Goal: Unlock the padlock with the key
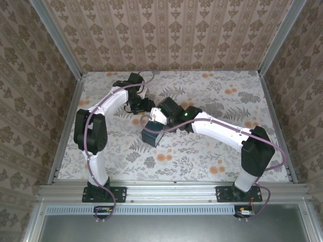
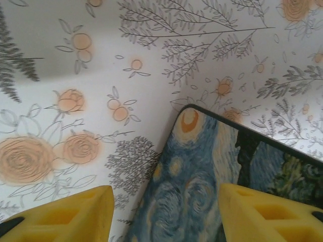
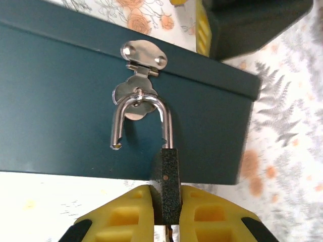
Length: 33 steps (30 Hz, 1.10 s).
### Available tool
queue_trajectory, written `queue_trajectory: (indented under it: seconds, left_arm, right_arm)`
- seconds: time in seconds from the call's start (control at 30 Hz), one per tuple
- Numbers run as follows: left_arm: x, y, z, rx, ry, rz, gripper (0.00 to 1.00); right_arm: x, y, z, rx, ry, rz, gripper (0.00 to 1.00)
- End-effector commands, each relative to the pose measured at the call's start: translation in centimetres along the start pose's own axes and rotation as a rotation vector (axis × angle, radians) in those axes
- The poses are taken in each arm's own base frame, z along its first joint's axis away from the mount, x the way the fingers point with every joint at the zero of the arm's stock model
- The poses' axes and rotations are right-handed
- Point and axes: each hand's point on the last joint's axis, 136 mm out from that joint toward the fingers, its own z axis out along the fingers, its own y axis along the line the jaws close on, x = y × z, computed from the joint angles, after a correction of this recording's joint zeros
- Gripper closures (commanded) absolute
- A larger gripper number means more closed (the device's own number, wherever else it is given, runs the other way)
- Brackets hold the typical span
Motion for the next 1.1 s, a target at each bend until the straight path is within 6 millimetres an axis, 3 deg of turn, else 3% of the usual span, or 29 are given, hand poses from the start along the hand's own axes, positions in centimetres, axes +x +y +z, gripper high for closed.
queue_trajectory:
  seconds: [0.0, 0.17, 0.3, 0.4, 0.47, 0.57, 0.6, 0.63, 0.7, 0.8, 0.93, 1.07]
  left_arm:
    - [-1.3, -1.6, 0.1, 0.12, -0.01, -0.011, 0.42]
    - [-2.1, -0.7, -0.9, 0.133, -0.024, -0.042, 0.43]
    - [-3.6, 1.1, -5.0, 0.133, -0.123, -0.107, 0.42]
    - [-3.0, 1.5, -7.6, 0.122, -0.162, -0.113, 0.4]
    - [-1.8, 0.7, -7.6, 0.154, -0.148, -0.098, 0.4]
    - [-0.2, 0.3, -6.1, 0.179, -0.099, -0.114, 0.4]
    - [0.1, 0.4, -5.7, 0.175, -0.093, -0.118, 0.4]
    - [0.2, 0.5, -5.4, 0.174, -0.093, -0.126, 0.4]
    - [0.1, 0.8, -5.4, 0.17, -0.105, -0.134, 0.4]
    - [-0.6, 1.0, -6.0, 0.169, -0.125, -0.136, 0.4]
    - [-1.8, 1.7, -7.2, 0.162, -0.153, -0.145, 0.4]
    - [-2.5, 1.6, -8.0, 0.163, -0.177, -0.15, 0.4]
  right_arm:
    - [-2.4, -2.6, -0.7, 0.258, -0.093, -0.264, 0.9]
    - [-3.4, -2.3, -0.6, 0.426, -0.181, -0.463, 0.91]
    - [-3.3, -1.7, -0.1, 0.474, -0.185, -0.528, 0.9]
    - [-3.3, -1.1, 0.7, 0.534, -0.168, -0.609, 0.89]
    - [-3.2, -0.6, 1.4, 0.565, -0.173, -0.657, 0.88]
    - [-2.8, -0.5, 2.6, 0.59, -0.151, -0.699, 0.84]
    - [-2.6, -0.2, 3.0, 0.58, -0.143, -0.71, 0.79]
    - [-2.1, -0.1, 3.3, 0.56, -0.118, -0.706, 0.66]
    - [-1.4, -0.2, 3.4, 0.54, -0.083, -0.666, 0.58]
    - [-0.7, -0.1, 2.2, 0.478, -0.073, -0.596, 0.54]
    - [0.1, 0.1, -1.0, 0.32, -0.1, -0.436, 0.52]
    - [0.9, -1.1, -4.2, 0.128, -0.167, -0.084, 0.5]
